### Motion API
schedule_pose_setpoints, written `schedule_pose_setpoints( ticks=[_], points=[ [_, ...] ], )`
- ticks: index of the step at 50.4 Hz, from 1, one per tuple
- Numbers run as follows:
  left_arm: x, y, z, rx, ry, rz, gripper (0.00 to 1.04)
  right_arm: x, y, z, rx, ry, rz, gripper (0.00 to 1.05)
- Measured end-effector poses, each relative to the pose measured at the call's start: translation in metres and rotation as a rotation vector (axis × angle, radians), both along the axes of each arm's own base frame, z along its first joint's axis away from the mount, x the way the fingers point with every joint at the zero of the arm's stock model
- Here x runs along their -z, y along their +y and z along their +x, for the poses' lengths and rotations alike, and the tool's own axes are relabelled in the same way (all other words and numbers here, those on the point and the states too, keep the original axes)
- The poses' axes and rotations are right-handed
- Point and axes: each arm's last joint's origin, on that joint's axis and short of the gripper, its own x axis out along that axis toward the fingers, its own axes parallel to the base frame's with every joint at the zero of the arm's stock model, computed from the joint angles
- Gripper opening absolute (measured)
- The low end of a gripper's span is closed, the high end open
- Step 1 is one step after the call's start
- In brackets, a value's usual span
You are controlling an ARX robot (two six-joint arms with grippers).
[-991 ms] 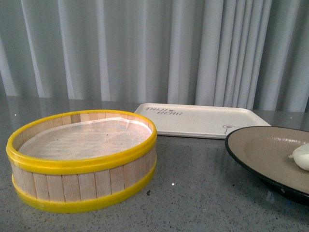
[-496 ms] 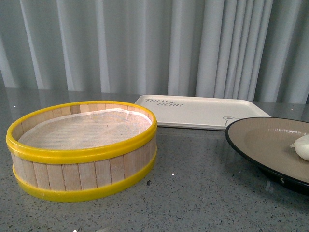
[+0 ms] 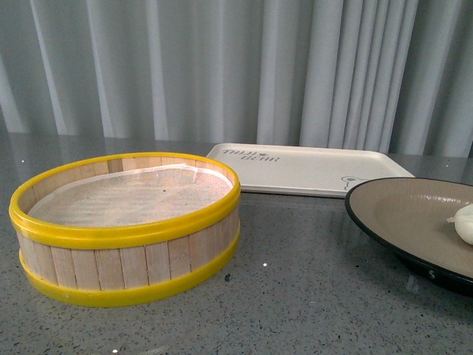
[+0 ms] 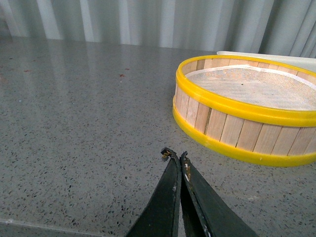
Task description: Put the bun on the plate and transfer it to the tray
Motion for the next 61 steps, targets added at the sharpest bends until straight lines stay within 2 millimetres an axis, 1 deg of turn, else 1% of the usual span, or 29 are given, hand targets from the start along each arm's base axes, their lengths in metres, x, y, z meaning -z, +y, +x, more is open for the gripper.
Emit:
schedule_pose_setpoints(
  ticks=[13,17,20,32,35,40,44,46,49,54,55,57,60,61],
  points=[
    [0.001,0.0,-0.006,0.0,0.0,0.0,0.04,0.0,0.0,0.0,0.0,0.0,0.0,0.96],
    [0.006,0.0,-0.014,0.0,0.036,0.0,0.04,0.0,0.0,0.0,0.0,0.0,0.0,0.96],
    [0.004,0.0,-0.017,0.001,0.009,0.0,0.04,0.0,0.0,0.0,0.0,0.0,0.0,0.96],
    [0.004,0.0,-0.017,0.0,0.007,0.0,0.04,0.0,0.0,0.0,0.0,0.0,0.0,0.96],
    [0.004,0.0,-0.017,0.0,0.007,0.0,0.12,0.0,0.0,0.0,0.0,0.0,0.0,0.96],
    [0.004,0.0,-0.017,0.0,0.007,0.0,0.36,0.0,0.0,0.0,0.0,0.0,0.0,0.96],
    [0.004,0.0,-0.017,0.0,0.007,0.0,0.46,0.0,0.0,0.0,0.0,0.0,0.0,0.96],
    [0.004,0.0,-0.017,0.0,0.007,0.0,0.54,0.0,0.0,0.0,0.0,0.0,0.0,0.96],
    [0.004,0.0,-0.017,0.0,0.007,0.0,0.61,0.0,0.0,0.0,0.0,0.0,0.0,0.96],
    [0.004,0.0,-0.017,0.0,0.007,0.0,0.77,0.0,0.0,0.0,0.0,0.0,0.0,0.96],
    [0.004,0.0,-0.017,0.0,0.007,0.0,0.79,0.0,0.0,0.0,0.0,0.0,0.0,0.96],
    [0.004,0.0,-0.017,0.0,0.007,0.0,0.86,0.0,0.0,0.0,0.0,0.0,0.0,0.96],
    [0.004,0.0,-0.017,0.0,0.007,0.0,0.99,0.0,0.0,0.0,0.0,0.0,0.0,0.96],
    [0.004,0.0,-0.017,0.0,0.007,0.001,1.0,0.0,0.0,0.0,0.0,0.0,0.0,0.96]
  ],
)
